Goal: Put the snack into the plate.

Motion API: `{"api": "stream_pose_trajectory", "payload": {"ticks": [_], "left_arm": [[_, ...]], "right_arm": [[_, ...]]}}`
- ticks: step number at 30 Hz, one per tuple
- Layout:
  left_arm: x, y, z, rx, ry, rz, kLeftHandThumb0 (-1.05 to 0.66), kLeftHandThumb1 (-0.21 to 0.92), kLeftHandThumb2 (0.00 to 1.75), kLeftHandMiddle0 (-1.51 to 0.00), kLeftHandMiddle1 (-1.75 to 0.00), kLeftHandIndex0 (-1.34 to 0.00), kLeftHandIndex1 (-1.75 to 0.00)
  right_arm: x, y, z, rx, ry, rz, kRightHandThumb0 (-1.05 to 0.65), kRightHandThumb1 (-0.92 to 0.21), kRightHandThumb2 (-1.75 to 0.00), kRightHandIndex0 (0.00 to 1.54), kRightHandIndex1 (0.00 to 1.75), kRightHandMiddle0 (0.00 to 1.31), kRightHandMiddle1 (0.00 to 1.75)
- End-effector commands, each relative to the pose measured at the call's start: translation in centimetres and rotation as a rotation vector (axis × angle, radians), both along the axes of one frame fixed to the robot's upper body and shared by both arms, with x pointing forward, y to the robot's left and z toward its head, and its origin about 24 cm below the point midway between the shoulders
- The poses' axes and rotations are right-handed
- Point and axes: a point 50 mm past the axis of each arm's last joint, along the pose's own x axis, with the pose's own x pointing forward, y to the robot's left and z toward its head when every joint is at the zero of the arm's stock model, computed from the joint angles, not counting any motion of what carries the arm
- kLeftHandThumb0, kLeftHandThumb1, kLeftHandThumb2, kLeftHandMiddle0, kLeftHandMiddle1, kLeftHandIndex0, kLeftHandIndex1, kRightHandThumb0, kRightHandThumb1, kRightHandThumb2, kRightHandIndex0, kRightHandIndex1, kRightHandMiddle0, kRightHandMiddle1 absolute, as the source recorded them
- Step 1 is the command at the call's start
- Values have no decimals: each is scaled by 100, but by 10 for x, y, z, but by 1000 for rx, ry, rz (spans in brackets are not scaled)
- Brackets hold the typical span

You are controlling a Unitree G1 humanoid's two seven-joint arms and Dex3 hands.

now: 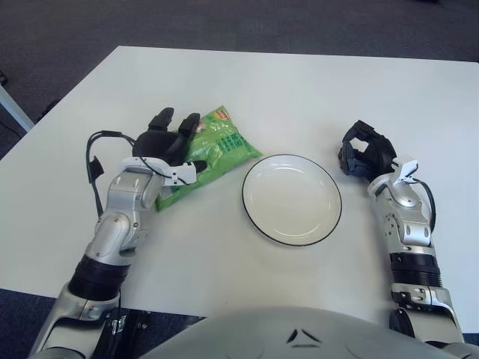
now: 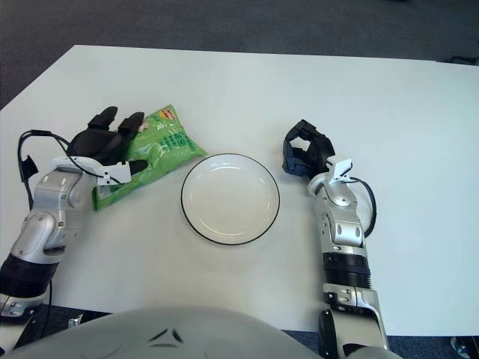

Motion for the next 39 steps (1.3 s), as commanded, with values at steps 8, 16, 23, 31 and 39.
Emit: {"api": "stream_pose_trajectory", "payload": {"ticks": [8,16,23,31,39], "left_arm": [[18,-16,-29,2,16,60,-105,92,90,0,0,0,0],[13,-29,-38,-27,76,47,-105,92,93,0,0,0,0],[7,-39,-44,-88,124,24,-105,92,90,0,0,0,0],[16,-44,-60,-81,61,-6,-105,92,76,-1,-47,0,-24],[45,-37,-63,-38,-7,-45,-88,87,56,-17,-168,0,-121]], "right_arm": [[-11,-3,-25,0,121,1,-46,-38,-125,132,175,57,175],[-12,-3,-24,5,118,14,-46,-38,-125,132,175,57,175],[-12,-4,-23,11,120,18,-46,-38,-124,132,175,57,175],[-11,-5,-22,23,115,17,-46,-38,-124,132,175,57,175],[-11,-5,-22,29,116,15,-46,-37,-125,132,175,57,175]]}}
